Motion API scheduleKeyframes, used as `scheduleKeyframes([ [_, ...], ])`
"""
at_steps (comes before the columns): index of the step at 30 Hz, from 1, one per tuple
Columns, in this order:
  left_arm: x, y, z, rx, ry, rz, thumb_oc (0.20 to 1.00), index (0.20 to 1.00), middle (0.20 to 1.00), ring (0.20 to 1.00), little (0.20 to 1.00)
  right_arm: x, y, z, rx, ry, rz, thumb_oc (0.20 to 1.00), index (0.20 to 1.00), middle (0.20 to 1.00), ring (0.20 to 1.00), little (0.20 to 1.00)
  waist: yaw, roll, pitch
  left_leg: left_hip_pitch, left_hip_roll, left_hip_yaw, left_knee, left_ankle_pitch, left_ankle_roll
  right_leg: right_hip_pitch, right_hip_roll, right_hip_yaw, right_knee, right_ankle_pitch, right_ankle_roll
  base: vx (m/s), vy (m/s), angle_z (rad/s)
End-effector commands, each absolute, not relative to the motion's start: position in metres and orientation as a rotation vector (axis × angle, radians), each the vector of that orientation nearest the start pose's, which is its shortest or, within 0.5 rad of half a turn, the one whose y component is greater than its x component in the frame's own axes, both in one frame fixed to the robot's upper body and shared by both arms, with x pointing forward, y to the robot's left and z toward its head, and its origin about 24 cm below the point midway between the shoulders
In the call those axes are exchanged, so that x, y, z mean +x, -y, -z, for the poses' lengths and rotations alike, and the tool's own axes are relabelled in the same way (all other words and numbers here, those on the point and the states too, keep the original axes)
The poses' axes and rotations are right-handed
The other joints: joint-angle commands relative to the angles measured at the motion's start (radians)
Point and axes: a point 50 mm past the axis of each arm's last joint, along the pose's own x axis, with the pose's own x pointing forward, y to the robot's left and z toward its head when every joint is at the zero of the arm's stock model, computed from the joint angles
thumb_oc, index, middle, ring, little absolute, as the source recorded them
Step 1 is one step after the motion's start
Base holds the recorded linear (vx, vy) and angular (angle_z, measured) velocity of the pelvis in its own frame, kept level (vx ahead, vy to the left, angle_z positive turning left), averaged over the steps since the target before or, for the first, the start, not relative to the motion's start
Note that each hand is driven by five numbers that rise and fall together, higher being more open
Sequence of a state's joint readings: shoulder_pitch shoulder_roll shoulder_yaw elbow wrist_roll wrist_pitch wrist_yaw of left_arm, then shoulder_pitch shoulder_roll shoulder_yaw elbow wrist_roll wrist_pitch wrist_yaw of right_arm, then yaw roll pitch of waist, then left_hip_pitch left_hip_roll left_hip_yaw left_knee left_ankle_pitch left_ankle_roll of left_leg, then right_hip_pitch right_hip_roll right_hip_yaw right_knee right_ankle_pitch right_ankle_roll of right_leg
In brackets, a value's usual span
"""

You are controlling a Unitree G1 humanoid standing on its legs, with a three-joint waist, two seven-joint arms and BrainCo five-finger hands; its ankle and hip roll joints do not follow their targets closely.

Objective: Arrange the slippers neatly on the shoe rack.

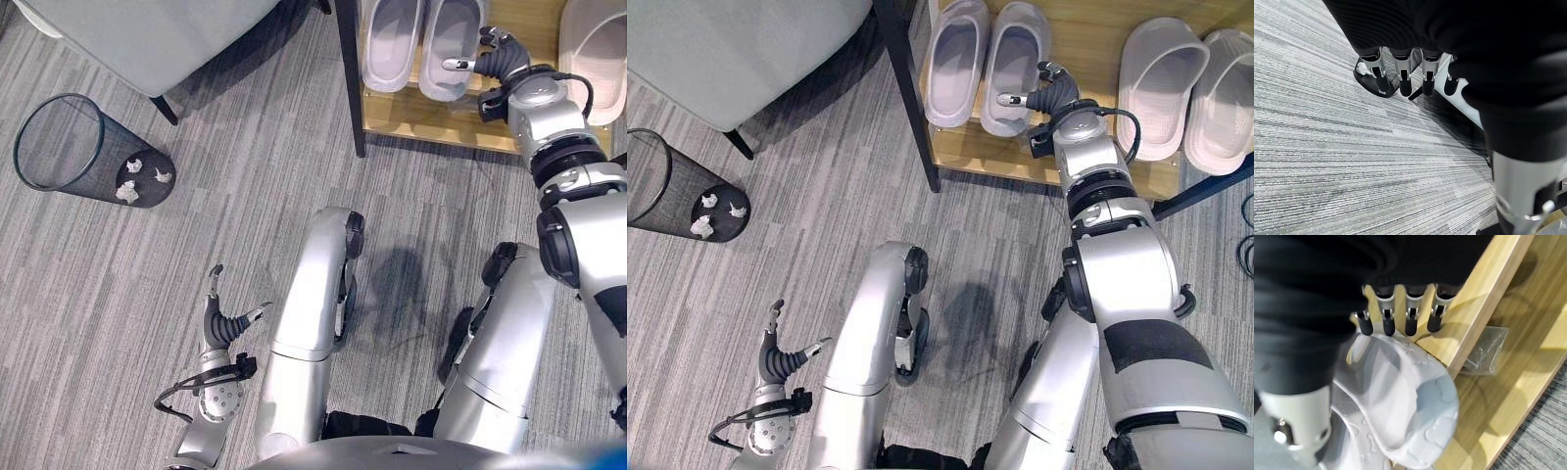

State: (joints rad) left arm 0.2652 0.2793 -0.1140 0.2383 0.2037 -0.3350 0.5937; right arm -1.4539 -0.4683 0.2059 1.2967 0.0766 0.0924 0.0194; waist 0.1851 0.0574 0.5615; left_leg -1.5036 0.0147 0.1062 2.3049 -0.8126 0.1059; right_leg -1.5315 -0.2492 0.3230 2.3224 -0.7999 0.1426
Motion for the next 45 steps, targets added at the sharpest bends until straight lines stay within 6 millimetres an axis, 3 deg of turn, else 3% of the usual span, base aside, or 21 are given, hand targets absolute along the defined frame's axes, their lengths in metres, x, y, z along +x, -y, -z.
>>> scheduleKeyframes([
  [1,0.174,-0.204,0.003,0.483,0.079,-0.325,1.000,1.000,1.000,1.000,1.000,0.433,0.175,-0.288,-0.490,0.075,0.054,1.000,1.000,1.000,1.000,1.000,0.057,0.043,-0.041,-0.066,0.016,-0.095,0.062,-0.060,0.086,0.001,0.045,0.199,-0.109,0.394,-0.043,0.00,0.000,0.00],
  [7,0.174,-0.202,0.008,0.490,0.069,-0.314,1.000,1.000,1.000,1.000,1.000,0.433,0.162,-0.292,-0.529,0.094,0.038,1.000,1.000,1.000,1.000,1.000,0.061,0.042,-0.041,-0.066,0.012,-0.105,0.068,-0.060,0.091,0.007,0.048,0.191,-0.113,0.397,-0.038,-0.01,0.011,0.00],
  [12,0.176,-0.201,0.008,0.484,0.075,-0.320,1.000,1.000,1.000,1.000,1.000,0.433,0.166,-0.294,-0.491,0.110,0.077,1.000,1.000,1.000,1.000,1.000,0.059,0.040,-0.041,-0.066,0.011,-0.109,0.072,-0.060,0.094,0.014,0.049,0.187,-0.119,0.402,-0.034,0.00,0.000,0.00],
  [16,0.173,-0.197,0.012,0.430,0.041,-0.332,1.000,1.000,1.000,1.000,1.000,0.427,0.168,-0.319,-0.505,0.278,0.158,1.000,1.000,1.000,1.000,1.000,0.045,0.034,-0.041,-0.066,0.016,-0.102,0.067,-0.060,0.099,0.013,0.054,0.194,-0.129,0.409,-0.034,0.00,0.032,0.00],
  [20,0.174,-0.193,0.012,0.399,0.036,-0.351,1.000,1.000,1.000,1.000,1.000,0.421,0.164,-0.330,-0.511,0.391,0.185,1.000,1.000,1.000,1.000,1.000,0.024,0.022,-0.041,-0.066,0.023,-0.098,0.061,-0.060,0.100,0.007,0.056,0.204,-0.137,0.412,-0.035,0.00,0.000,0.00],
  [25,0.176,-0.190,0.013,0.386,0.035,-0.359,1.000,1.000,1.000,1.000,1.000,0.417,0.166,-0.323,-0.527,0.424,0.157,1.000,1.000,1.000,1.000,1.000,-0.001,0.010,-0.041,-0.066,0.029,-0.098,0.056,-0.060,0.093,0.002,0.063,0.207,-0.135,0.411,-0.034,0.00,0.000,0.00],
  [27,0.178,-0.190,0.012,0.363,0.051,-0.396,1.000,1.000,1.000,1.000,1.000,0.407,0.161,-0.325,-0.405,0.512,0.106,1.000,1.000,1.000,1.000,1.000,-0.013,0.005,-0.041,-0.066,0.032,-0.096,0.048,-0.060,0.092,0.000,0.063,0.211,-0.137,0.411,-0.034,-0.01,0.001,-0.02],
  [28,0.175,-0.190,0.013,0.344,0.043,-0.422,1.000,1.000,1.000,1.000,1.000,0.391,0.160,-0.332,-0.419,0.632,0.094,1.000,1.000,1.000,1.000,1.000,-0.023,0.000,-0.041,-0.066,0.032,-0.096,0.041,-0.060,0.097,0.002,0.062,0.215,-0.141,0.414,-0.033,-0.01,-0.011,-0.03],
  [32,0.176,-0.189,0.015,0.264,0.033,-0.481,1.000,1.000,1.000,1.000,1.000,0.351,0.180,-0.330,-0.398,0.767,0.067,1.000,1.000,1.000,1.000,1.000,-0.046,-0.006,-0.041,-0.066,0.036,-0.102,0.042,-0.060,0.099,0.009,0.058,0.200,-0.147,0.421,-0.028,0.02,-0.035,-0.06],
  [35,0.182,-0.187,0.009,0.252,0.072,-0.490,1.000,1.000,1.000,1.000,1.000,0.335,0.186,-0.327,-0.433,0.803,0.067,1.000,1.000,1.000,1.000,1.000,-0.057,-0.009,-0.041,-0.066,0.035,-0.107,0.039,-0.058,0.094,0.012,0.058,0.195,-0.145,0.418,-0.029,0.01,-0.057,-0.05],
  [39,0.194,-0.186,-0.001,0.222,0.130,-0.539,1.000,1.000,1.000,1.000,1.000,0.305,0.206,-0.309,-0.497,0.818,0.085,1.000,1.000,1.000,1.000,1.000,-0.091,-0.015,-0.041,-0.066,0.021,-0.123,0.015,-0.035,0.085,0.036,0.079,0.180,-0.136,0.409,-0.029,0.01,-0.119,0.02],
  [40,0.198,-0.185,-0.006,0.202,0.161,-0.540,1.000,1.000,1.000,1.000,1.000,0.290,0.219,-0.304,-0.569,0.829,0.131,1.000,1.000,1.000,1.000,1.000,-0.109,-0.020,-0.041,-0.066,0.015,-0.130,0.003,-0.022,0.075,0.045,0.085,0.169,-0.131,0.399,-0.035,0.00,-0.186,0.18],
  [43,0.207,-0.187,-0.011,0.167,0.186,-0.571,1.000,1.000,1.000,1.000,1.000,0.274,0.244,-0.277,-0.580,0.743,0.188,1.000,1.000,1.000,1.000,1.000,-0.125,-0.014,-0.041,-0.066,0.000,-0.155,-0.024,0.009,0.043,0.062,0.081,0.142,-0.125,0.391,-0.034,-0.01,-0.171,0.32],
  [45,0.212,-0.192,-0.007,-0.025,0.111,-0.638,1.000,1.000,1.000,1.000,1.000,0.265,0.253,-0.260,-0.628,0.694,0.207,1.000,1.000,1.000,1.000,1.000,-0.131,-0.008,-0.042,-0.066,0.000,-0.164,-0.044,0.026,0.030,0.077,0.063,0.123,-0.141,0.384,-0.041,0.02,-0.135,0.08],
])
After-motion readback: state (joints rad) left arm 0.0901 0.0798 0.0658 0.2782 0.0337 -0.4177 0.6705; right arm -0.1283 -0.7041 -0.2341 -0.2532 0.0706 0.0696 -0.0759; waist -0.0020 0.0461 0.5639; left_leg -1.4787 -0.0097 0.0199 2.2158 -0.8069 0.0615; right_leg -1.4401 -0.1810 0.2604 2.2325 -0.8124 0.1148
